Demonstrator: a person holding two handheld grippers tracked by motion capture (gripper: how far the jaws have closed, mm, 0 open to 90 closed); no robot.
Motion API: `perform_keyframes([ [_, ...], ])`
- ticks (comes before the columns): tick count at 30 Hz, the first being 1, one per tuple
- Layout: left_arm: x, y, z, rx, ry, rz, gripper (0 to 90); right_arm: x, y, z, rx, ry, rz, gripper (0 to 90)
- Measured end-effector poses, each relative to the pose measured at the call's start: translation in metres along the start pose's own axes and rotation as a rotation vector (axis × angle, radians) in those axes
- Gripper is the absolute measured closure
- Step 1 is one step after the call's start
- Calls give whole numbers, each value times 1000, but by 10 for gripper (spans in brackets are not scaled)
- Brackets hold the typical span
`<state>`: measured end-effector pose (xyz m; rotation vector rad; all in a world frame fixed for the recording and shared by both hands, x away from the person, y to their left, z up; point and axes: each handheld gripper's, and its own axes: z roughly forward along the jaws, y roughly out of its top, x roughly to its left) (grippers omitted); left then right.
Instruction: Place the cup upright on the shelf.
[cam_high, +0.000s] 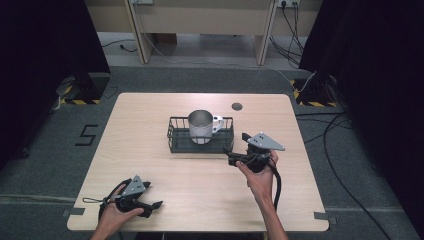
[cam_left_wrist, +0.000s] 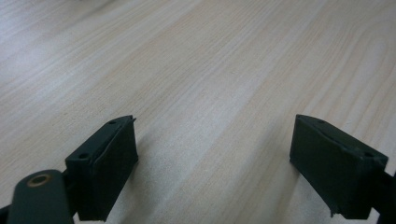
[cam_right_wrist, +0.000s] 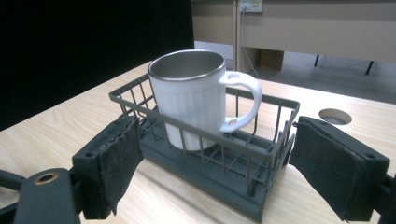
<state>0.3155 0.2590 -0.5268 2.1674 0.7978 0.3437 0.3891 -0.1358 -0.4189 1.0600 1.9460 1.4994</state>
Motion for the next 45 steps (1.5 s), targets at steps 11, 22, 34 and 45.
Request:
perform_keyframes([
  [11,0,0,0,0,0,0,141,-3,-20,-16,33,-1,1,158],
  [22,0,0,0,-1,0,0,141,-1,-48,-34,51,-2,8,159],
  [34,0,0,0,0,0,0,141,3,-82,-42,130,21,13,157],
  [45,0,0,0,0,0,0,141,1,-99,-48,180,38,19,156],
])
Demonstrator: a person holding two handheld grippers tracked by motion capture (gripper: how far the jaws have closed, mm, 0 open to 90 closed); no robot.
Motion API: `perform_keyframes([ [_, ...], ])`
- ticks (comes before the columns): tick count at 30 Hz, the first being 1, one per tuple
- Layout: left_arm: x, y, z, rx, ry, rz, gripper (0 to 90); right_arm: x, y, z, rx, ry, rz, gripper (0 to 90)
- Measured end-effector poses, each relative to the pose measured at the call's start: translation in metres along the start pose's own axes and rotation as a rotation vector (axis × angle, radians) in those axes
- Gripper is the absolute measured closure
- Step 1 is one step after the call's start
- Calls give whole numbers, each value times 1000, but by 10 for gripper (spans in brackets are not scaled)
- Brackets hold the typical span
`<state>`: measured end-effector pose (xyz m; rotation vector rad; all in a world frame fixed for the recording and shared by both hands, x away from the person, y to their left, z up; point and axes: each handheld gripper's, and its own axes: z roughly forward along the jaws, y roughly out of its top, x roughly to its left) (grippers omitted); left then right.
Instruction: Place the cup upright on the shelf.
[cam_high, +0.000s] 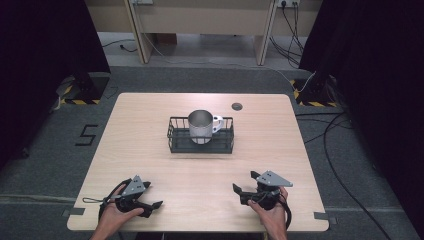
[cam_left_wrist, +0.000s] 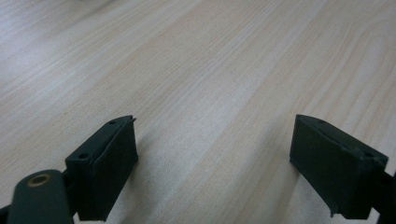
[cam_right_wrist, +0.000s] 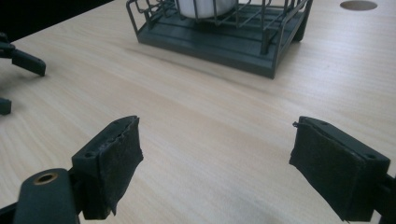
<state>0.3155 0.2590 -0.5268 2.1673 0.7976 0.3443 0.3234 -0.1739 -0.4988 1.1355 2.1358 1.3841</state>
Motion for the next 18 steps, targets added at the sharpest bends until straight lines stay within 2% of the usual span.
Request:
perform_keyframes([
  [5,0,0,0,-1,0,-1,141,-1,-6,-1,23,35,2,152],
  [18,0,0,0,0,-1,2,141,1,-18,0,106,25,4,152],
])
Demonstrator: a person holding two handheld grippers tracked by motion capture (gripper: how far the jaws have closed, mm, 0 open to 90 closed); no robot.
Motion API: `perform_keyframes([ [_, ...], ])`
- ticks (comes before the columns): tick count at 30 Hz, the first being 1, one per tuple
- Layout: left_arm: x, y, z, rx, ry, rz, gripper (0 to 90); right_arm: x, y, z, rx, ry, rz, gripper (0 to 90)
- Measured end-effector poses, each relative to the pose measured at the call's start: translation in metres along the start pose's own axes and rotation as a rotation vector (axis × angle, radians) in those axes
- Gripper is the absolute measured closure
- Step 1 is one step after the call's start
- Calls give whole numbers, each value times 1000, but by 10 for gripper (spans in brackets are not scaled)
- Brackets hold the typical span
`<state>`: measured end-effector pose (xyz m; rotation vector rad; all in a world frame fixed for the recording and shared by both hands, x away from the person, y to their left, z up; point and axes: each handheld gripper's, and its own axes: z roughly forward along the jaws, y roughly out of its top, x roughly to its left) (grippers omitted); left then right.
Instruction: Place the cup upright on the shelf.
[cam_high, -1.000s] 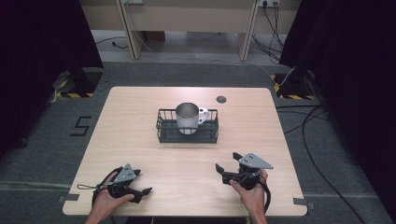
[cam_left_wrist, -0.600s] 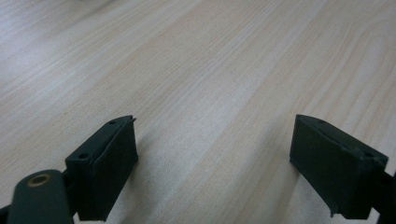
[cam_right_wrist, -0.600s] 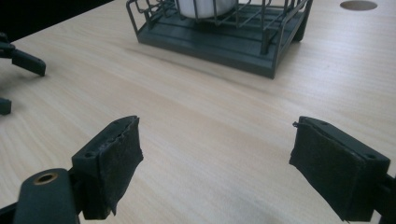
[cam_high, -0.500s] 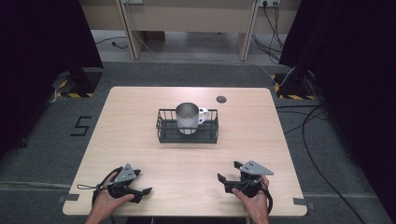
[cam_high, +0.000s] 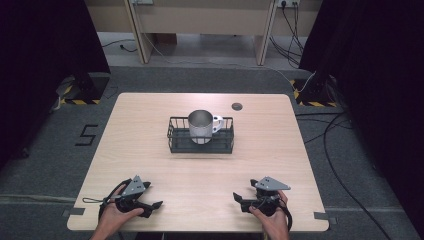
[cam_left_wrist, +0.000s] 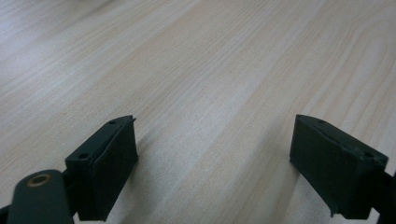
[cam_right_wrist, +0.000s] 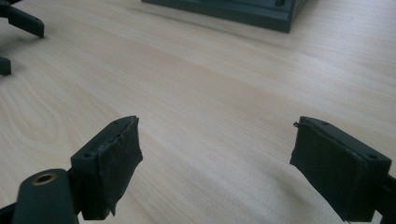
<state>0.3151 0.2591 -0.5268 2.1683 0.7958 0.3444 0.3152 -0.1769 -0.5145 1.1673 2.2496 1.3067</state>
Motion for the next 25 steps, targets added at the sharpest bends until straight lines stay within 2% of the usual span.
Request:
perform_keyframes([
  [13,0,0,0,0,0,0,141,4,-4,4,92,-6,-21,153],
  [16,0,0,0,0,0,0,141,6,-5,6,137,-25,-34,151],
  [25,0,0,0,0,0,0,141,9,-5,7,160,-79,-84,147],
])
